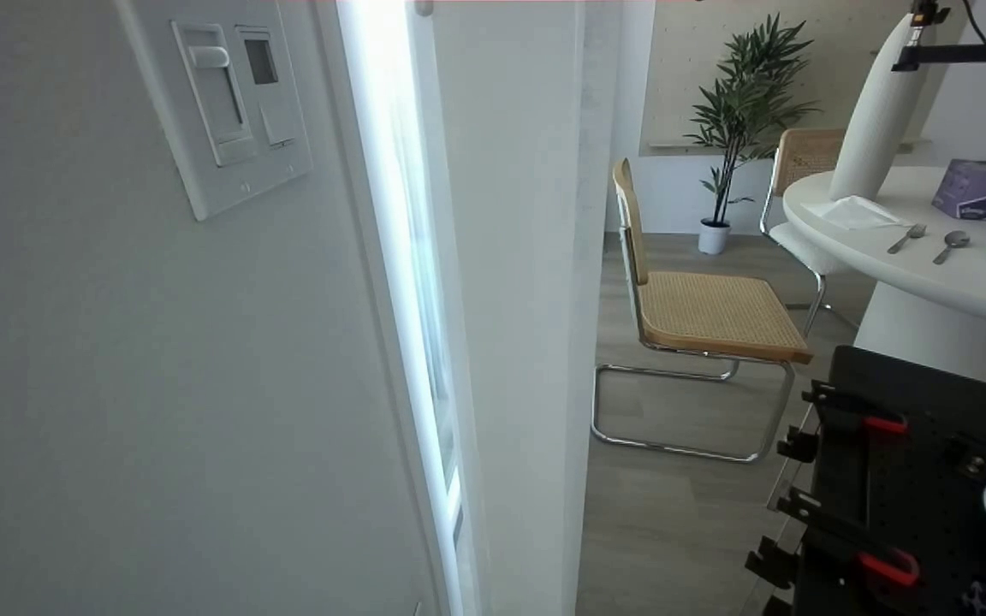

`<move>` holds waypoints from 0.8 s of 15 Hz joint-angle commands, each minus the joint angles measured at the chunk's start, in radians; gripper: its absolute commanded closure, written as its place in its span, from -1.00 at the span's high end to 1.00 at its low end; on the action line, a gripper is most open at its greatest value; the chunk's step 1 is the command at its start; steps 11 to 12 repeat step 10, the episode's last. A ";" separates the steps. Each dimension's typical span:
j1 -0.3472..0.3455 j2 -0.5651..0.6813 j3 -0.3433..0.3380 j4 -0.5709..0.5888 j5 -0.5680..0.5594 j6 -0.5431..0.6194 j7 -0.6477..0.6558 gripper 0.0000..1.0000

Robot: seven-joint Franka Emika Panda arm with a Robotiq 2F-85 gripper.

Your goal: Flip the switch on the left

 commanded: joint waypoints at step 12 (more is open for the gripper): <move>0.063 0.183 -0.213 0.203 -0.031 -0.158 -0.278 1.00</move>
